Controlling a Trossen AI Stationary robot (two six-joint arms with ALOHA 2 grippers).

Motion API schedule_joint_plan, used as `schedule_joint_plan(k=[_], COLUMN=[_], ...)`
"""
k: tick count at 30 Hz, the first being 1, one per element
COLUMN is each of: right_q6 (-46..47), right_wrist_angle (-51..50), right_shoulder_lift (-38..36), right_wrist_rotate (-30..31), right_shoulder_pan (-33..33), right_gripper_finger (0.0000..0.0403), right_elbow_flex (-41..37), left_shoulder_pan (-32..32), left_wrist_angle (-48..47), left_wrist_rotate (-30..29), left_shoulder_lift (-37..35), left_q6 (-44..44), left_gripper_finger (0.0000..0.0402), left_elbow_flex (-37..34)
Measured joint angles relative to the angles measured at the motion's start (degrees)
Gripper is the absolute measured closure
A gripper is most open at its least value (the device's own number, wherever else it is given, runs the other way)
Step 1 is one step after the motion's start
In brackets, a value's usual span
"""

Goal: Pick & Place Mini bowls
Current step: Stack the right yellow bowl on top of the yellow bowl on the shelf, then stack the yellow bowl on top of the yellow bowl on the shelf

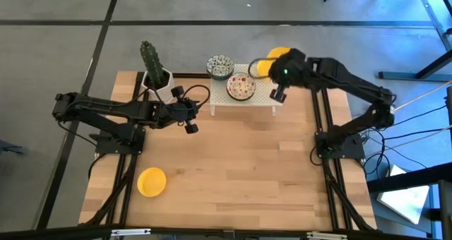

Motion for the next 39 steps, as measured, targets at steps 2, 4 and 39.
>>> schedule_joint_plan(k=[2, 4, 39], right_q6=[-1.50, -3.34, -9.80], right_wrist_angle=[3.17, 7.05, 27.76], right_shoulder_lift=[-0.02, 0.02, 0.66], right_wrist_rotate=[-3.95, -8.42, -28.15], right_shoulder_pan=[-3.49, -6.71, -23.51], right_gripper_finger=[0.0400, 0.0400, 0.0301], right_elbow_flex=[-1.65, -3.86, -21.11], left_shoulder_pan=[0.00, 0.00, 0.00], left_wrist_angle=[0.00, 0.01, -19.85], left_wrist_rotate=[-0.02, -0.02, -3.52], left_shoulder_lift=[0.00, 0.00, -0.16], left_q6=[0.00, 0.00, -8.18], left_gripper_finger=[0.0332, 0.0332, 0.0330], left_elbow_flex=[0.00, 0.00, 0.00])
